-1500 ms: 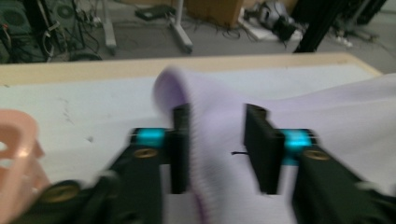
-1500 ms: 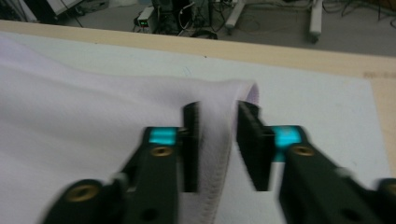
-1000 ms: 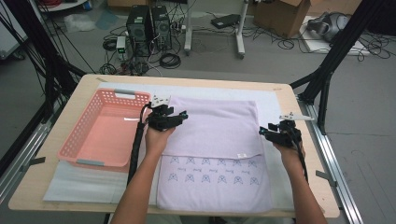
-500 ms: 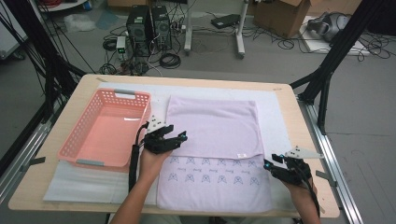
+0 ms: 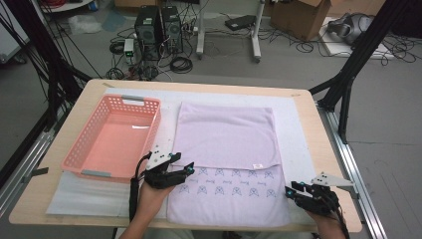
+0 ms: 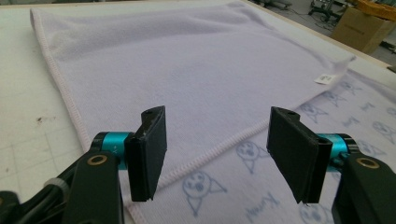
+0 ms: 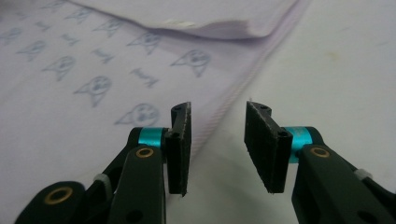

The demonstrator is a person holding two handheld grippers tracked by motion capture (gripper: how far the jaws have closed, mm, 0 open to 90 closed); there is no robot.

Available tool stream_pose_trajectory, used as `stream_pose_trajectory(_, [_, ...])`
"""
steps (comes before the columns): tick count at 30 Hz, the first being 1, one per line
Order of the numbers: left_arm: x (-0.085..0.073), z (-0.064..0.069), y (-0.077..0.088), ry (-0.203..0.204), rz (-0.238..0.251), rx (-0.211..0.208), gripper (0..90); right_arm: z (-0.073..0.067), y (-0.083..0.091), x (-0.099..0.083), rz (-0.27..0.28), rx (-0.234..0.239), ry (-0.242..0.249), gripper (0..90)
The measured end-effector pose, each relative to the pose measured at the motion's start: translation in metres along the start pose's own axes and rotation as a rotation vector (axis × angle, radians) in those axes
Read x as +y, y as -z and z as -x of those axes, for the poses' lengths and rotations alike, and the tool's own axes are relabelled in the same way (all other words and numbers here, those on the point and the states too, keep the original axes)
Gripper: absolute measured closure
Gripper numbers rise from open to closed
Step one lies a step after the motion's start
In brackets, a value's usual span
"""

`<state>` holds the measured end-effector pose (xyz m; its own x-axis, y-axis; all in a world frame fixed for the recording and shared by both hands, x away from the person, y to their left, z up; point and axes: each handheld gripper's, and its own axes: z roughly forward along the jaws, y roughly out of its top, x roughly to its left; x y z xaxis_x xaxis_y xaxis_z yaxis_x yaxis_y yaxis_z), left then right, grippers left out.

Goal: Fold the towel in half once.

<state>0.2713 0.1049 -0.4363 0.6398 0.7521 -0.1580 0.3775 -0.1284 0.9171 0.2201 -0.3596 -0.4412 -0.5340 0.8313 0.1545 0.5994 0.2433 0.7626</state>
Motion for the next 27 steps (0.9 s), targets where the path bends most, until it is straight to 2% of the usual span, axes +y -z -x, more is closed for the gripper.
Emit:
stream_pose_trajectory(2, [-0.002,0.002,0.003,-0.015,-0.006,-0.003,38.2,-0.004,-0.006,-0.003,-0.024,0.046,0.011,62.5])
stream_pose_trajectory(3, [-0.003,0.003,0.004,-0.016,-0.012,-0.003,38.2,-0.005,-0.009,-0.004,-0.04,0.04,0.023,67.9])
stream_pose_trajectory(4, [-0.003,0.003,0.005,-0.015,-0.012,-0.005,38.2,-0.006,-0.009,-0.004,-0.037,0.015,0.035,72.6])
stream_pose_trajectory(6, [-0.005,0.005,0.007,-0.015,-0.01,-0.003,38.1,-0.006,-0.008,-0.003,-0.045,-0.008,0.038,87.6])
stream_pose_trajectory(7, [-0.005,0.006,0.008,-0.01,-0.008,-0.002,38.2,-0.007,-0.008,-0.004,-0.047,-0.002,0.039,87.8])
stream_pose_trajectory(9, [-0.005,0.007,0.01,-0.004,-0.005,-0.001,38.2,-0.011,-0.007,-0.004,-0.049,-0.025,0.064,88.5])
stream_pose_trajectory(12, [-0.005,0.007,0.014,0.005,0.007,0.009,38.3,-0.009,-0.002,-0.003,-0.064,-0.052,0.068,88.8])
stream_pose_trajectory(14, [-0.005,0.005,0.015,0.007,0.006,0.021,38.7,-0.007,0.004,-0.004,-0.071,-0.082,0.071,88.7])
stream_pose_trajectory(15, [-0.005,0.004,0.015,0.012,0.005,0.023,38.9,-0.006,0.006,-0.004,-0.083,-0.107,0.088,88.6])
stream_pose_trajectory(16, [-0.005,0.002,0.015,0.009,0.001,0.027,38.9,-0.006,0.006,-0.004,-0.097,-0.11,0.091,87.4])
stream_pose_trajectory(17, [-0.005,0.002,0.015,0.018,0.002,0.03,38.9,-0.007,0.005,-0.005,-0.096,-0.111,0.082,84.8])
stream_pose_trajectory(18, [-0.006,0.001,0.015,0.018,-0.002,0.034,38.9,-0.007,0.005,-0.005,-0.09,-0.117,0.085,75.2])
stream_pose_trajectory(19, [-0.006,0.0,0.015,0.022,-0.003,0.038,38.9,-0.006,0.005,-0.004,-0.074,-0.121,0.084,68.2])
stream_pose_trajectory(21, [-0.006,-0.001,0.016,0.025,-0.003,0.04,39.1,-0.005,0.01,-0.001,-0.017,-0.125,0.07,64.6])
stream_pose_trajectory(24, [-0.006,-0.004,0.016,0.038,-0.009,0.052,39.6,-0.004,0.015,0.005,0.066,-0.121,0.039,62.8])
stream_pose_trajectory(27, [-0.007,-0.007,0.015,0.052,-0.021,0.057,40.3,-0.003,0.01,0.016,0.107,-0.123,0.036,61.0])
